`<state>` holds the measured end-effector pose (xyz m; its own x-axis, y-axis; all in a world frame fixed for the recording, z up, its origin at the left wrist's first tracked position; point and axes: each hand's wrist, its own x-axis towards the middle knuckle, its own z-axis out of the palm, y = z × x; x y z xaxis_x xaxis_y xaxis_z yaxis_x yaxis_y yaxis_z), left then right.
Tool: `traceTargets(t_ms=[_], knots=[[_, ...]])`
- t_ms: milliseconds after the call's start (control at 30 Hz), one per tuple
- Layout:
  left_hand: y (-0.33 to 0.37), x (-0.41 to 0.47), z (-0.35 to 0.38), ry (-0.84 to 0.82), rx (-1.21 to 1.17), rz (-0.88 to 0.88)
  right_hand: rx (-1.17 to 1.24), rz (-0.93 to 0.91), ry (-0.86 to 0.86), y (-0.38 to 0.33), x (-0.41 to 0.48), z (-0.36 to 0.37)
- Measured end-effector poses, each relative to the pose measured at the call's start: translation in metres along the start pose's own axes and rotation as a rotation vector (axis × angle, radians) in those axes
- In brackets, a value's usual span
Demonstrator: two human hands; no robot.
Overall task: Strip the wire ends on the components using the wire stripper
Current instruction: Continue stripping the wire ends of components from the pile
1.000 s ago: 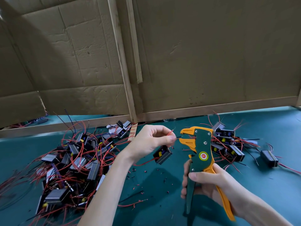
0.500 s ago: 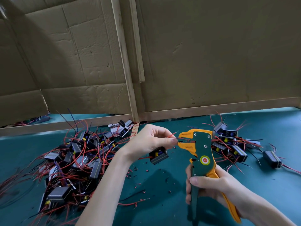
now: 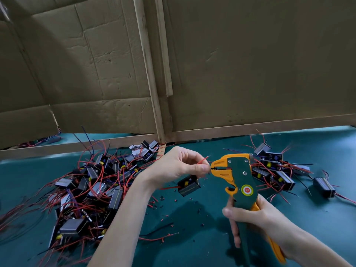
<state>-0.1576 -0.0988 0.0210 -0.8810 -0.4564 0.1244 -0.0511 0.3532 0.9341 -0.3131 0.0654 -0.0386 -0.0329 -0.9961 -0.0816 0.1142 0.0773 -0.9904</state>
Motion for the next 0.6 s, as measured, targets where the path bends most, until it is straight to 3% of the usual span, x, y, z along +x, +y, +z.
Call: traceTargets(t_ms=[133, 233, 333, 600], knots=[[-0.013, 0.004, 0.005, 0.024, -0.176, 0.020, 0.041, -0.054, 0.182, 0.009, 0.005, 0.005], [-0.022, 0.008, 0.014, 0.046, -0.268, 0.023, 0.167, -0.045, 0.142, 0.009, 0.009, 0.001], [-0.024, 0.011, 0.020, 0.144, -0.201, 0.049, 0.377, -0.051, 0.001, 0.006, 0.012, -0.005], [-0.018, 0.015, 0.013, 0.248, 0.115, 0.046, 0.331, -0.075, -0.049, 0.014, 0.022, -0.017]])
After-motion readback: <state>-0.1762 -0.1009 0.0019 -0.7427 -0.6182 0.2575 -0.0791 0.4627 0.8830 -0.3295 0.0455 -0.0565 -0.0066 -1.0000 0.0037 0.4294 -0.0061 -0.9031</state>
